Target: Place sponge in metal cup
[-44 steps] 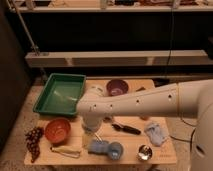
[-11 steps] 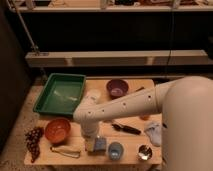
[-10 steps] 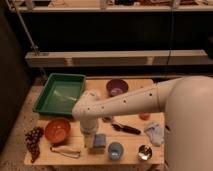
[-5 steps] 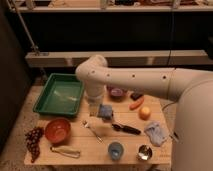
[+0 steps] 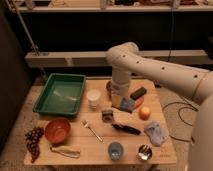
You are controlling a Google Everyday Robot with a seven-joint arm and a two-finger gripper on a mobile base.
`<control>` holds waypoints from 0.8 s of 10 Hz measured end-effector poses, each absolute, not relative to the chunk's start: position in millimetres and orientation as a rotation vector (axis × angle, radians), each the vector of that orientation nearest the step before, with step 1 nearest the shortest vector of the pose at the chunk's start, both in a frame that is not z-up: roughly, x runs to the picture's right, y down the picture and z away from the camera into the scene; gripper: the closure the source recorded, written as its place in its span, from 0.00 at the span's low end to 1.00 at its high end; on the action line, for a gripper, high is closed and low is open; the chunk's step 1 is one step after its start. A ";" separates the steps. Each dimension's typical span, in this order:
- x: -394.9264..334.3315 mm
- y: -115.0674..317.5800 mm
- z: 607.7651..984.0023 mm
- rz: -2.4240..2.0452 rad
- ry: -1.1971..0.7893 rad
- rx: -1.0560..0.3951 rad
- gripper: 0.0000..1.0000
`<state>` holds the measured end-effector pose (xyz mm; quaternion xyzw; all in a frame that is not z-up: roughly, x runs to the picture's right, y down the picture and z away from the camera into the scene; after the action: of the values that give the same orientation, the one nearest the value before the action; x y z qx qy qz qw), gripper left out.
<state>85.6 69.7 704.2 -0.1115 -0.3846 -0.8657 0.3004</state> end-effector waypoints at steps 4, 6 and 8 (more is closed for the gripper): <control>101.7 130.5 675.5 -2.158 -1.005 -0.319 1.00; 100.3 136.9 672.8 -2.146 -1.000 -0.316 1.00; 99.3 136.9 672.8 -2.148 -1.002 -0.316 1.00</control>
<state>99.3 136.9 672.8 -0.1230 -0.3899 -0.8358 0.3664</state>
